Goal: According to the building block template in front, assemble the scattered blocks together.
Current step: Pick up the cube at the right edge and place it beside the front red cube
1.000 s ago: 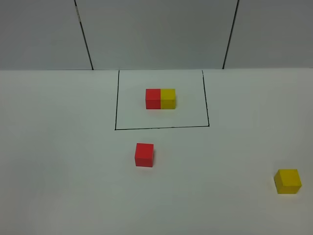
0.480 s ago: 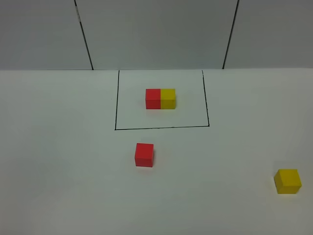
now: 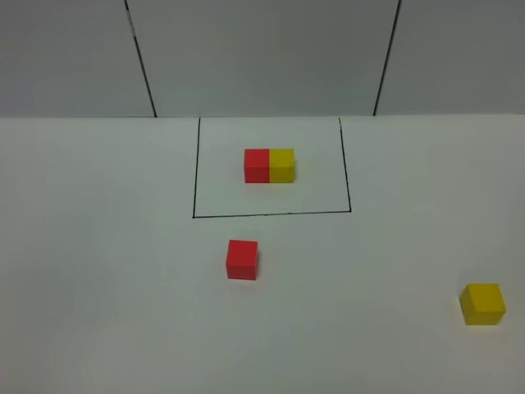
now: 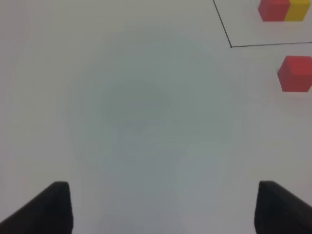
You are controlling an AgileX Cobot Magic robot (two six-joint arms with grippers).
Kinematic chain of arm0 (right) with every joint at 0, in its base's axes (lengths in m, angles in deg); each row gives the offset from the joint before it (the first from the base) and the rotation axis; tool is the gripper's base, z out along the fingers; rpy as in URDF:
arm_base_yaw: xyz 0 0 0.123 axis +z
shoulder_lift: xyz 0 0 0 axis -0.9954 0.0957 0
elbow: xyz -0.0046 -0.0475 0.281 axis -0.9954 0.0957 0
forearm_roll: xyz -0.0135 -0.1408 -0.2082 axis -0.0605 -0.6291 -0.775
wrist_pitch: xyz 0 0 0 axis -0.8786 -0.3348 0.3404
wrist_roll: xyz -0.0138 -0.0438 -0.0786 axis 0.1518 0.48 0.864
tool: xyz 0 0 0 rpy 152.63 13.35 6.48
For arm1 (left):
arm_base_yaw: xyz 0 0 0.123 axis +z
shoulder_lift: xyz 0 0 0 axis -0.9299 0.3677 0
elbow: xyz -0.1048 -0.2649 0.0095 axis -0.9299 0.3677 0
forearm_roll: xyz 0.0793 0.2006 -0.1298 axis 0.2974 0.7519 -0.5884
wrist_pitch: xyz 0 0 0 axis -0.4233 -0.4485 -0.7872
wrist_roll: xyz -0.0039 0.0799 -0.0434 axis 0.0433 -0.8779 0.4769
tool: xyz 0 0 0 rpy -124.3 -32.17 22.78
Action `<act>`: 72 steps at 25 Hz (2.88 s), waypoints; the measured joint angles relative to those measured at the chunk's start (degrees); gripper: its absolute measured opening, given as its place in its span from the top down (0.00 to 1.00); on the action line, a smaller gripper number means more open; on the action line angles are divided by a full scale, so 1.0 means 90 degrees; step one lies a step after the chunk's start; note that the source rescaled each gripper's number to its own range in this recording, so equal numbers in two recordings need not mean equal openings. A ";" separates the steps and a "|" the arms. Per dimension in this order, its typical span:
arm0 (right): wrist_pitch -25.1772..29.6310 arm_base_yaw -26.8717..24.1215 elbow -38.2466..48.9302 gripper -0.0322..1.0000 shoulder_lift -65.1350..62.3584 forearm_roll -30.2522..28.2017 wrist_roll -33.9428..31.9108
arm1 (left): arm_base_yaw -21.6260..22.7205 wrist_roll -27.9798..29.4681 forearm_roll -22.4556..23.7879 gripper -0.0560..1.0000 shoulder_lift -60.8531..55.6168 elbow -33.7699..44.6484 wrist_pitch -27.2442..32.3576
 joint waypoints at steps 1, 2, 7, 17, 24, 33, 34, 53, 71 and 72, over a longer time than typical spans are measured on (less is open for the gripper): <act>0.0000 0.0000 0.0000 0.39 0.0000 0.0000 0.0000 | 0.0000 0.0000 0.0000 0.24 0.0000 0.0000 0.0000; 0.0000 0.0000 0.0000 0.39 0.0000 0.0000 0.0000 | 0.0000 0.0000 0.0000 0.24 0.0000 0.0000 0.0000; 0.0000 0.0000 0.0000 0.39 0.0000 0.0000 0.0000 | 0.0000 0.0000 0.0000 0.26 0.0000 0.0000 0.0000; 0.0000 0.0000 0.0000 0.39 0.0000 0.0000 0.0000 | 0.0000 0.0006 0.0000 0.35 0.0000 0.0000 0.0000; 0.0000 0.0000 0.0000 0.39 0.0000 0.0000 0.0000 | 0.0000 0.0006 0.0000 0.36 0.0000 0.0000 0.0000; 0.0317 0.0000 -0.0349 0.27 0.1034 -0.0020 -0.0996 | 0.0000 0.0006 0.0000 0.36 0.0000 0.0000 0.0000; 0.0309 0.0000 -0.0458 0.23 0.1404 0.0119 -0.0973 | 0.0000 0.0006 0.0000 0.36 0.0000 0.0000 0.0000; -0.2395 0.0000 -0.1922 0.00 0.9387 0.1378 0.1267 | 0.0000 0.0006 0.0000 0.36 0.0000 0.0002 0.0000; -0.3111 0.0000 -0.2227 0.01 1.1164 0.1402 0.1380 | 0.0000 -0.0001 0.0005 0.36 0.0000 0.0002 -0.0005; -0.3111 0.0000 -0.2227 0.02 1.1208 0.1407 0.1380 | 0.0000 -0.0001 0.0005 0.36 0.0000 0.0002 -0.0005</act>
